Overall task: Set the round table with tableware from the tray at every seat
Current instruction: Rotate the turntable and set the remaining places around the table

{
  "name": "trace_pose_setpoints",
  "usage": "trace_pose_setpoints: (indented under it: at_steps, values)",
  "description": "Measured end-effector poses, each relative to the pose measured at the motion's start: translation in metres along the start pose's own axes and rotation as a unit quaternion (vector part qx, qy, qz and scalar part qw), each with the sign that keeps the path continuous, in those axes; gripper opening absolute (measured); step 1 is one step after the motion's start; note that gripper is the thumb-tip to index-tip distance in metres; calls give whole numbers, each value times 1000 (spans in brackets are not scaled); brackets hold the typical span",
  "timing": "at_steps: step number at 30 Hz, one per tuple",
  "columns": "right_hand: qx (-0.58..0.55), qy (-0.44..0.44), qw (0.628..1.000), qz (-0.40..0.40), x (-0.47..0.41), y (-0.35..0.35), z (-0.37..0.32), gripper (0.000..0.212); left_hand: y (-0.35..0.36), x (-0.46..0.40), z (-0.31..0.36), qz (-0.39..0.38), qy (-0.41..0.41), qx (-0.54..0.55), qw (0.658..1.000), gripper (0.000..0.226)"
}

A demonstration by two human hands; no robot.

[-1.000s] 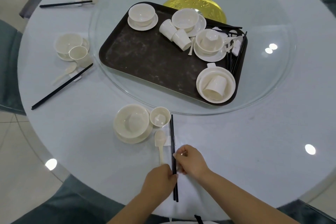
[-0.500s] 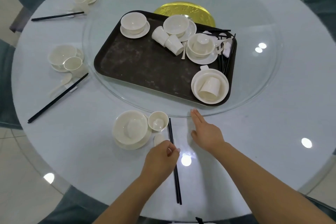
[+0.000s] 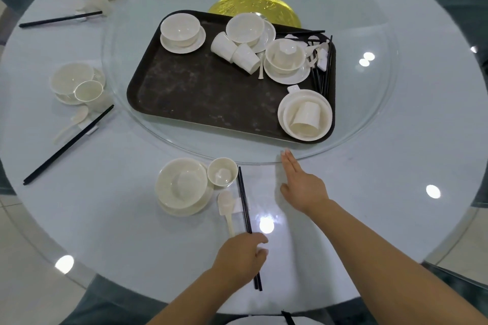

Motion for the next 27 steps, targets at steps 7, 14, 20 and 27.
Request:
trace_pose_setpoints:
  at_steps: [7, 14, 20, 27]
  values:
    - [-34, 36, 999, 4, -2, 1, 12, 79, 8, -4, -9, -13, -20, -58, 998, 24]
    - [-36, 62, 997, 8, -4, -1, 26, 82, 8, -10, -9, -17, -36, -115, 993, 16]
    - [-32, 79, 996, 10, -6, -1, 34, 82, 13, -12, -8, -32, -43, -158, 986, 20]
    - [-26, 82, 996, 11, -7, -1, 38, 81, 18, -13, -8, -39, -30, -207, 977, 22]
Point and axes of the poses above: each hand's wrist, its own x-axis away from the middle knuckle, its own y-axis out of the palm, z = x × y, the point moved 7 cm from there along -x, towards the middle knuckle, and after that the axes turned 4 degrees about y, right-handed, at the moved point
